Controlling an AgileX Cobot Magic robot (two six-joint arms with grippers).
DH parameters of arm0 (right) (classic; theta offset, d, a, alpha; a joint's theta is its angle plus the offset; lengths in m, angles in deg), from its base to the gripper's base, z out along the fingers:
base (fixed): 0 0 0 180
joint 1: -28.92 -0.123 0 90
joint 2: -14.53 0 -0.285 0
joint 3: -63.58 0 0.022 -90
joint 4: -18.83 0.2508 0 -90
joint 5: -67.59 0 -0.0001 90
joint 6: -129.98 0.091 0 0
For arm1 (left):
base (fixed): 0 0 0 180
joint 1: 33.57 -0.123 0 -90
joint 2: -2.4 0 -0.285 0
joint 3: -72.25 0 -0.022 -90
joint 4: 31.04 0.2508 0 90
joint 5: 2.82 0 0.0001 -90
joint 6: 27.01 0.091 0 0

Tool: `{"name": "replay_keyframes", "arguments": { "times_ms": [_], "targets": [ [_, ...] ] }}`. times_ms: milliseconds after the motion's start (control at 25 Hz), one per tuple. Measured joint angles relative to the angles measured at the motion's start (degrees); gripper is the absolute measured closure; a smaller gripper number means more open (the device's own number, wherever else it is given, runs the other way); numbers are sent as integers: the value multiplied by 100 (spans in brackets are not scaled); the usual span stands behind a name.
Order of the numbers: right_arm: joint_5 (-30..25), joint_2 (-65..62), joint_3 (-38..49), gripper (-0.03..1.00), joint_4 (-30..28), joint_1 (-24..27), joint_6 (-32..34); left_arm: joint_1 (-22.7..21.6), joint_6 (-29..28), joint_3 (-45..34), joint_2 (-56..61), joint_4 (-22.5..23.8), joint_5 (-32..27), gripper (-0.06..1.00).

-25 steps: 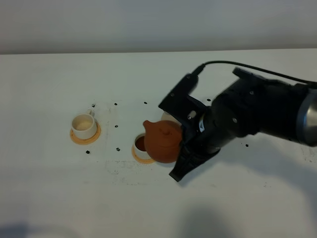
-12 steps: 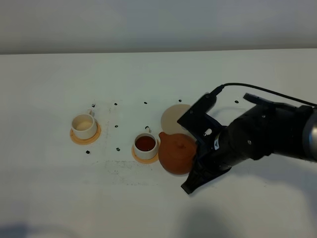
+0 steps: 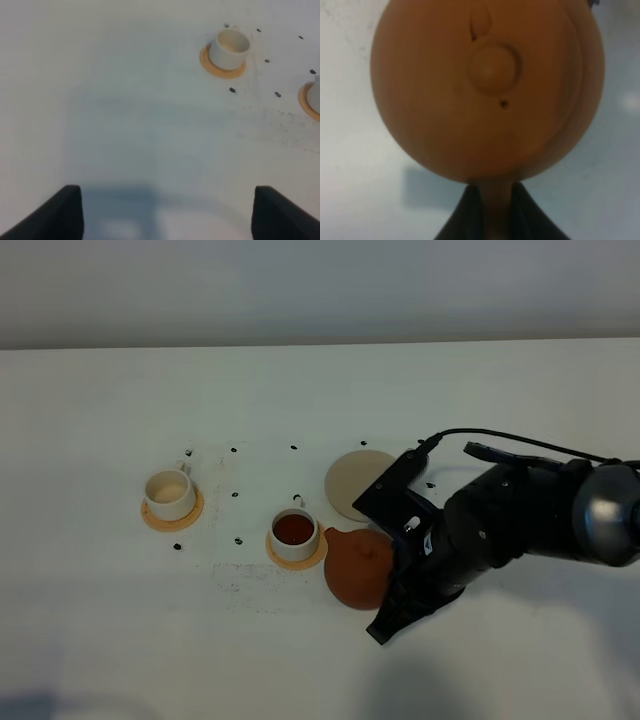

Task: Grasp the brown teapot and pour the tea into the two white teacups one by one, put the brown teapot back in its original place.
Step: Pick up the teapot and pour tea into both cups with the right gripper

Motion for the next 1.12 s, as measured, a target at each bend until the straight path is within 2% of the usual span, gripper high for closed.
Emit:
{"name": "replay_keyframes", "arguments": {
  "times_ms": [320, 560, 1120],
  "targets": [
    [-918, -127, -1181, 87, -854, 2, 143, 0, 0, 0, 0, 0, 0, 27],
    [-1451, 302, -2284, 87, -1361, 2, -8, 0, 0, 0, 0, 0, 0, 27],
    [-1658, 1632, -4439, 87, -1752, -766, -879, 0, 0, 0, 0, 0, 0, 27]
  ]
}}
